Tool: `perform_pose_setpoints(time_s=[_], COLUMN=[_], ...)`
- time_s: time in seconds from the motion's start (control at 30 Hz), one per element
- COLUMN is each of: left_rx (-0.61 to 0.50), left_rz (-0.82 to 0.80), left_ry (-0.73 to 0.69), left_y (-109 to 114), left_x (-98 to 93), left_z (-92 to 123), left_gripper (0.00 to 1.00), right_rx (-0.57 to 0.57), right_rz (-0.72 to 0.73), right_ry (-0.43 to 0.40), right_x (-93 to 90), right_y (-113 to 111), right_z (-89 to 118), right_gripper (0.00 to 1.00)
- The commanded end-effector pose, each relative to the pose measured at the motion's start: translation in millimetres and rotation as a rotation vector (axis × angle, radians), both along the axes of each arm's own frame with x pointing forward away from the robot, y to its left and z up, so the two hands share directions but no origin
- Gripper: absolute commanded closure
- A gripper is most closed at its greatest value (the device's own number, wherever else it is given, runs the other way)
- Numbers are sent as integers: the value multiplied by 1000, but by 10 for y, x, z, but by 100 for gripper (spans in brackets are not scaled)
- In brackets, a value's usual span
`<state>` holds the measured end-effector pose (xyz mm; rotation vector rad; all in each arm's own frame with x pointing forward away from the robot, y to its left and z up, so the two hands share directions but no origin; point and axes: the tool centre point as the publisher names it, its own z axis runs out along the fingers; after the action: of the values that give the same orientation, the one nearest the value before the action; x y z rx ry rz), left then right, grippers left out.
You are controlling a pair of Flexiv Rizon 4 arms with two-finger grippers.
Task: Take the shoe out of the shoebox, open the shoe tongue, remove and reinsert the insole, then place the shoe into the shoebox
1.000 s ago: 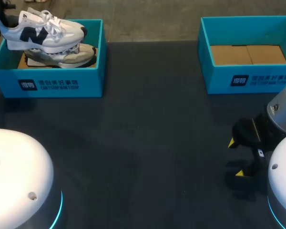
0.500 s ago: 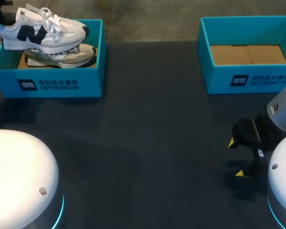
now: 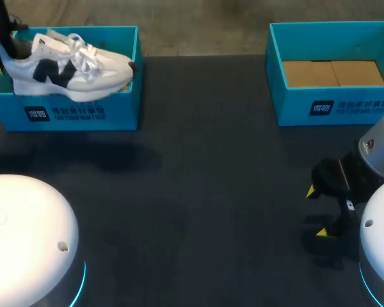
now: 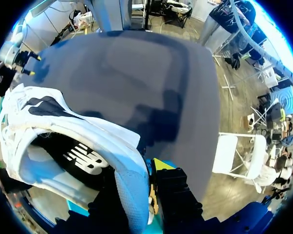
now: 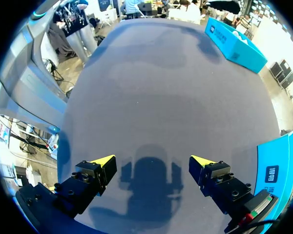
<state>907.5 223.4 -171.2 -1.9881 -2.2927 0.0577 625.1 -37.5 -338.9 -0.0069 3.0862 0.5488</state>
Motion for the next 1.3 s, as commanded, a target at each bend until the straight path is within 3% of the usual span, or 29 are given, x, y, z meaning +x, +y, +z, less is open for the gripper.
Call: perform_pose_setpoints(time_s=[0.03, 0.23, 0.53, 0.97, 1.3], left_rx=[34, 51, 88, 88, 115], left_rz=[-12, -11, 37, 37, -103], left_ry=[-162, -163, -163, -163, -104], left_y=[-172, -321, -535, -535, -1131], left_x=[-461, -737, -1002, -1002, -1586], left_z=[-31, -140, -261, -261, -508], left_gripper=[100, 100, 100, 100, 100], right_rx=[-5, -5, -5, -5, -5], right_rz=[-2, -2, -2, -2, -2], right_ry=[-4, -4, -4, -4, -4], right_x=[-20, -20, -20, -20, -20], right_y=[8, 8, 8, 8, 8], right_z=[0, 0, 0, 0, 0], right_gripper=[0, 0, 0, 0, 0])
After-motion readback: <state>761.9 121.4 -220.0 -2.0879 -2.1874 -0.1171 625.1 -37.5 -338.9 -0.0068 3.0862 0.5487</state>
